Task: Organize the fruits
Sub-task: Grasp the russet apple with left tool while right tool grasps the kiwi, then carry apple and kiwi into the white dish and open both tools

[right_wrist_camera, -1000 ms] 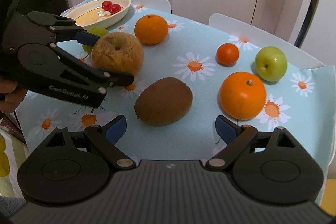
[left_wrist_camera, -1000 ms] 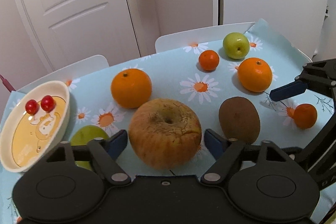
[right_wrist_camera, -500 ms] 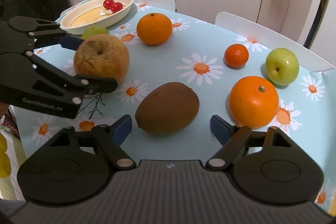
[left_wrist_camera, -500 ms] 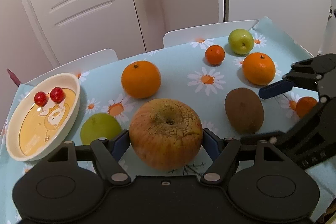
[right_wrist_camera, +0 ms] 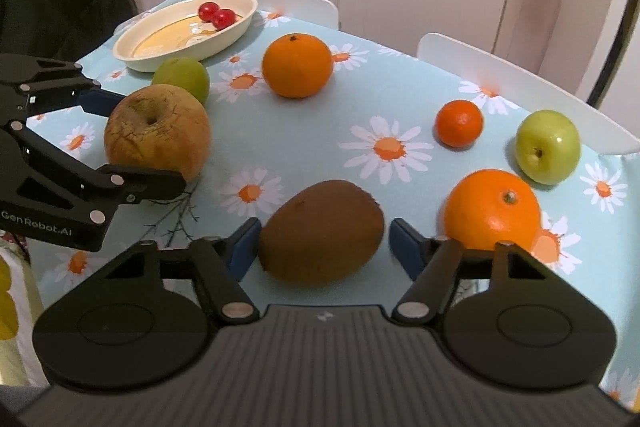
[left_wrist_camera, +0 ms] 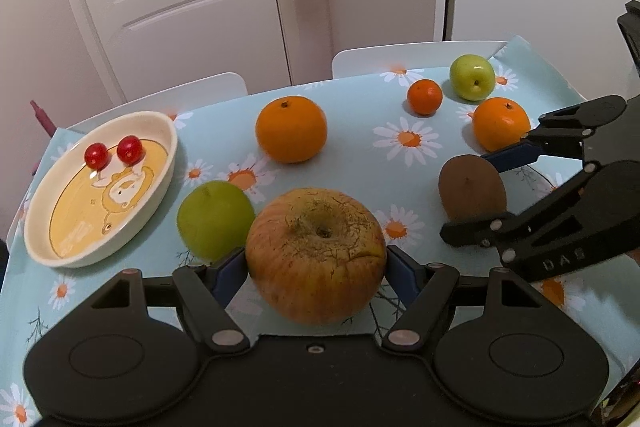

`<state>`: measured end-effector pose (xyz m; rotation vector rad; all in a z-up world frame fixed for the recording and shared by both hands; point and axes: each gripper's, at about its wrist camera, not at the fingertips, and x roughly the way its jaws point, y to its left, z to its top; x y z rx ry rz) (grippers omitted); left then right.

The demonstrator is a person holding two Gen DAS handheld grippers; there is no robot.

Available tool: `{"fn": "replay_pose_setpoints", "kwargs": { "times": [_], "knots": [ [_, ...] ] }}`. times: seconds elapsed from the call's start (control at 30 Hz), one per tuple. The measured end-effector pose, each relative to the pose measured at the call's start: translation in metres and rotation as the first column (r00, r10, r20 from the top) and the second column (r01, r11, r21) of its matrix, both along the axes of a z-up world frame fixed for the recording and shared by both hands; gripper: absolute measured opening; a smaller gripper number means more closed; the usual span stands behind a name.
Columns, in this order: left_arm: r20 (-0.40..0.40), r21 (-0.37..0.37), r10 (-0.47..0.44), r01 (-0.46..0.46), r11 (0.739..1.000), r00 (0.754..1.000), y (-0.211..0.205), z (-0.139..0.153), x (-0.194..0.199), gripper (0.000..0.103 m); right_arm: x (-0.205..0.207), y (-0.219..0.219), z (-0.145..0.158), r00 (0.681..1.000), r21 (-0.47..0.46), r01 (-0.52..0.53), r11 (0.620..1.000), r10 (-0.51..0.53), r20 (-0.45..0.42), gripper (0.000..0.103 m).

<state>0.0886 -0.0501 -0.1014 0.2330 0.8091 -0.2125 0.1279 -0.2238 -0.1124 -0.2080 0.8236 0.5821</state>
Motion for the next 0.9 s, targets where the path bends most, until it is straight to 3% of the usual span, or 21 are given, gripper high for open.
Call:
{"fn": "replay_pose_setpoints", "kwargs": {
  "times": [0.37, 0.9],
  "knots": [
    [0.019, -0.025, 0.04, -0.04, 0.999, 0.999, 0.012, 0.013, -0.014, 0.077, -0.008, 0.003, 0.018, 0.999, 0.03, 0.03, 0.999, -0.03, 0.01, 0.076],
    [0.121, -0.062, 0.16, -0.153, 0.986, 0.98, 0.056, 0.078, -0.032, 0.077, -0.016, 0.041, 0.095, 0.997, 0.097, 0.022, 0.995, -0.029, 0.073, 0.076]
  ]
}}
